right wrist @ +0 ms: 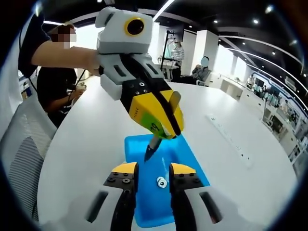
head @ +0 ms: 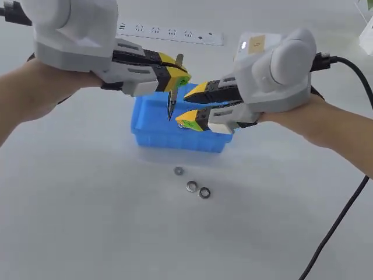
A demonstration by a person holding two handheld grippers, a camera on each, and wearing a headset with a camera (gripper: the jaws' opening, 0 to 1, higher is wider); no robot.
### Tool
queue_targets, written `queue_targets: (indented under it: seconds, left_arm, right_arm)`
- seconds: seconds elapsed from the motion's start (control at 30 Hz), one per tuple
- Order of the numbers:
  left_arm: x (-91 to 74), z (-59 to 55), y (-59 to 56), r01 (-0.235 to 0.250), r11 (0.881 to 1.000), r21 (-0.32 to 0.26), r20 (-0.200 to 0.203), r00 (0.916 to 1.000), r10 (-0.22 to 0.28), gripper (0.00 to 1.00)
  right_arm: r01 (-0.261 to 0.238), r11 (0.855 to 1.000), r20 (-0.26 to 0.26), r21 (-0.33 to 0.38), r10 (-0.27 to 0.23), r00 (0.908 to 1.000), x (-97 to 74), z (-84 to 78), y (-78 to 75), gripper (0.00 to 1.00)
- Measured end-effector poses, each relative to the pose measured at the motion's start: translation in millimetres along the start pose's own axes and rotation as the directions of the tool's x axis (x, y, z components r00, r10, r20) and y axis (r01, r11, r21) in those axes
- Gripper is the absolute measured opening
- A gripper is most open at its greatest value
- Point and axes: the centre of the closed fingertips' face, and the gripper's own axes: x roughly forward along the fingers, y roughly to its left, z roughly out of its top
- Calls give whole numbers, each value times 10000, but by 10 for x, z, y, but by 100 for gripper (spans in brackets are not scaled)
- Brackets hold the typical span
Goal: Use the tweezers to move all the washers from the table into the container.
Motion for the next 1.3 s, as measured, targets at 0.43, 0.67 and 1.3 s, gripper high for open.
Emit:
queue_targets:
  seconds: [0.43,0.67,1.3]
  left_arm:
    - [-91,145,-134,63,10000,11,542,9985,-64,7]
    - [-135,56,-390,331,9994,-79,418,9986,-327,7]
    - [16,-109,-959,1277,9911,-381,616,9902,-1252,7]
  right_arm:
    - [1114,9902,131,842,-1129,9935,-643,-187,160,45]
    - [1687,9773,-77,1282,-1691,9856,-941,-406,270,45]
    - [1883,9592,-433,2111,-1833,9821,-1167,-715,536,44]
